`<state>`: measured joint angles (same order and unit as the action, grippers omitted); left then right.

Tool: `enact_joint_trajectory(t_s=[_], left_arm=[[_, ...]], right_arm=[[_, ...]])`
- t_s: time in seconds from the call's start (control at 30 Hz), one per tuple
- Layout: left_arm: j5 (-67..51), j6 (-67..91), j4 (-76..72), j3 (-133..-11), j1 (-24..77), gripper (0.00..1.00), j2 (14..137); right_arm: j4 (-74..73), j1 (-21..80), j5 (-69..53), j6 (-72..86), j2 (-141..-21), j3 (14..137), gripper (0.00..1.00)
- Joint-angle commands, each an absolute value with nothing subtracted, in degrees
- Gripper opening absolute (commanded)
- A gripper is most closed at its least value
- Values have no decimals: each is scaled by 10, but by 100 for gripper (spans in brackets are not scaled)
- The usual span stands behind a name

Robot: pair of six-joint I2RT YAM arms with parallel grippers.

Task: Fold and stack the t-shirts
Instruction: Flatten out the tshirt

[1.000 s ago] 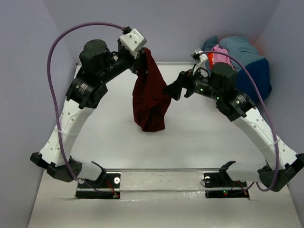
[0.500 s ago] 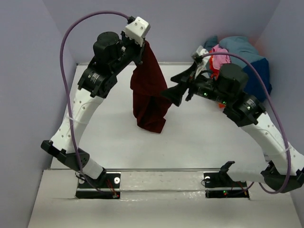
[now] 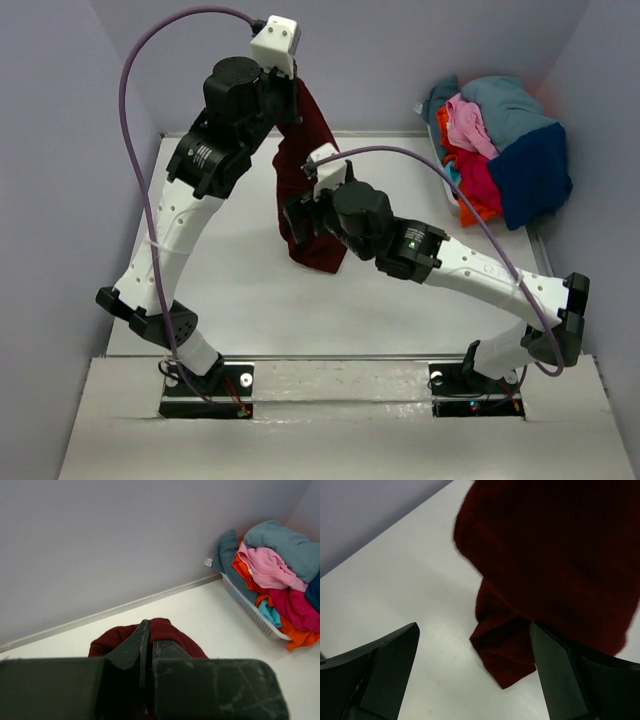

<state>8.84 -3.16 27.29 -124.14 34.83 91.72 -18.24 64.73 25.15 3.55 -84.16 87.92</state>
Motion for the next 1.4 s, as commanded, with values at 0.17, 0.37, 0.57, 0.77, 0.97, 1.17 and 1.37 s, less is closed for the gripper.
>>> enact_joint_trajectory(t_s=[0.17, 0.37, 0.57, 0.77, 0.97, 1.17, 1.37], left_arm=[[89, 35, 253, -1264, 357, 6, 876], [76, 63, 260, -1267, 357, 6, 888], [106, 49, 262, -1266, 357, 6, 882], [147, -26, 246, -1235, 357, 6, 853], [116, -75, 219, -1184, 333, 6, 808], [160, -33, 273, -1210, 245, 6, 803], [75, -71, 258, -1170, 230, 6, 734]], right_arm=[[126, 645, 474, -131, -876, 874, 100], [160, 645, 441, -164, -925, 905, 100], [228, 645, 473, -221, -911, 865, 17], [259, 640, 462, -241, -794, 780, 7], [88, 570, 381, -166, -694, 868, 7], [39, 549, 374, -255, -678, 951, 7], [-25, 549, 359, -222, -675, 1009, 7]])
